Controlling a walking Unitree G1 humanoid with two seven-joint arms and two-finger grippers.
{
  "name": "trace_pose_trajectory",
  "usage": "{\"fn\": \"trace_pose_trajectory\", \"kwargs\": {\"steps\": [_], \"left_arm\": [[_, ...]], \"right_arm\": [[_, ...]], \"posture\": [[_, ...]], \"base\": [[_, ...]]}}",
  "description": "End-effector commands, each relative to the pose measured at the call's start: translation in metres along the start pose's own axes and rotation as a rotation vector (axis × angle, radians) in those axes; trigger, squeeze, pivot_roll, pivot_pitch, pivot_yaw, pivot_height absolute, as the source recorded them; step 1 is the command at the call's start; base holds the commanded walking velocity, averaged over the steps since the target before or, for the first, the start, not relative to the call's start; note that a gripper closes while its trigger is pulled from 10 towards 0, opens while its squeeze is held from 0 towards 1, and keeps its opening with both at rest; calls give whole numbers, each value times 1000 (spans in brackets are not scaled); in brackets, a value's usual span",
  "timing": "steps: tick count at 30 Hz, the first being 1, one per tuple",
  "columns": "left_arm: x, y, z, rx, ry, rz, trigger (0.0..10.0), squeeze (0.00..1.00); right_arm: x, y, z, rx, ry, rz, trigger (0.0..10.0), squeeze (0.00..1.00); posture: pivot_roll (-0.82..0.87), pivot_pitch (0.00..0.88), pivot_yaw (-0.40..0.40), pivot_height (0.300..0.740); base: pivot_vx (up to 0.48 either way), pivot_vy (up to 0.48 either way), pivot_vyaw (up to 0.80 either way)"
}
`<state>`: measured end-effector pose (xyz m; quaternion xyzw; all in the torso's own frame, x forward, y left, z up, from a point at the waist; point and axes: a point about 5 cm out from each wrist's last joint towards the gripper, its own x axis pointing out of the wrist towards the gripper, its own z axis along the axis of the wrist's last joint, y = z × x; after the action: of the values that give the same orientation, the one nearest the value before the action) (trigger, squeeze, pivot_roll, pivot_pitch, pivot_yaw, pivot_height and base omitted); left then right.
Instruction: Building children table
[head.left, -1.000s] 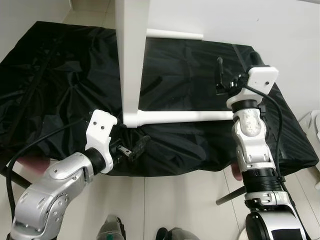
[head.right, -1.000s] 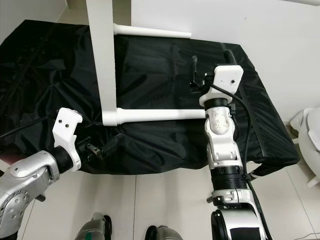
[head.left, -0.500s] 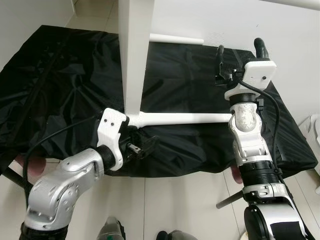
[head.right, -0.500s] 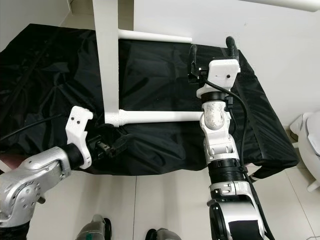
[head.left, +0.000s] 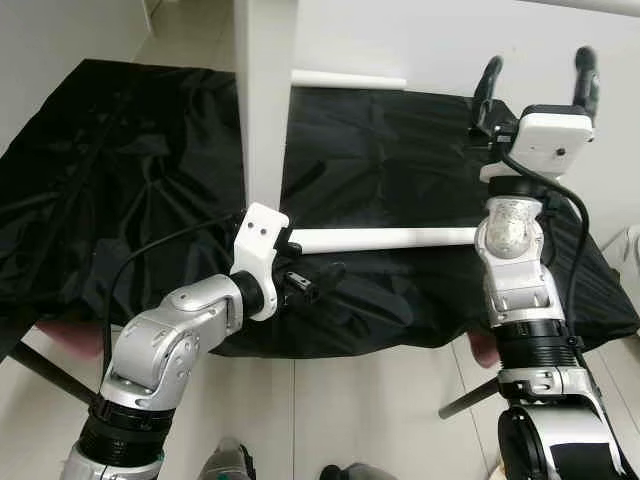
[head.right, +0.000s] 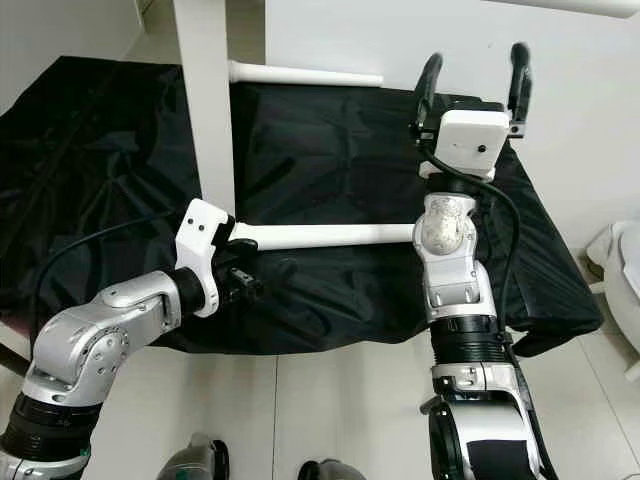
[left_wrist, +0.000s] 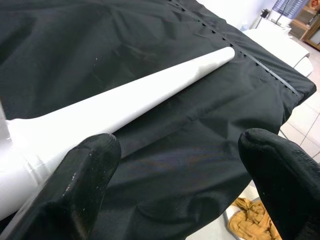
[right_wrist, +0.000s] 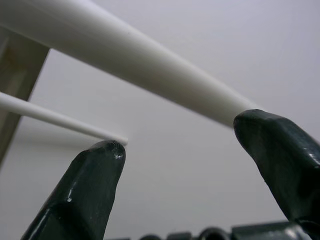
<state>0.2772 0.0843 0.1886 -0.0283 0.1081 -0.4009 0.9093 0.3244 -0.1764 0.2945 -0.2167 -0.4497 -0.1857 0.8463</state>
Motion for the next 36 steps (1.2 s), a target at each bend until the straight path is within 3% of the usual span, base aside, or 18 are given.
{"fn": "trace_pose_trajectory", "kwargs": {"steps": [1, 12, 34, 36], "left_arm": [[5, -3, -2, 19, 16, -63, 10000, 0], [24, -4, 7, 41, -7, -97, 10000, 0], [29, -1, 23, 47, -71, -72, 10000, 0], [31, -1, 24, 50, -74, -75, 10000, 0]], "right_arm": [[6, -4, 6, -31, -50, -28, 10000, 0], [26, 3, 10, -106, -137, -50, 10000, 0], [53, 21, 21, -223, -331, 149, 10000, 0], [59, 21, 28, -259, -390, 187, 10000, 0]], "posture": [[35, 87, -21, 740], [31, 93, -23, 740], [36, 102, -25, 740], [29, 100, -20, 740]], "base": [[0, 0, 0], [0, 0, 0], [0, 0, 0], [0, 0, 0]]}}
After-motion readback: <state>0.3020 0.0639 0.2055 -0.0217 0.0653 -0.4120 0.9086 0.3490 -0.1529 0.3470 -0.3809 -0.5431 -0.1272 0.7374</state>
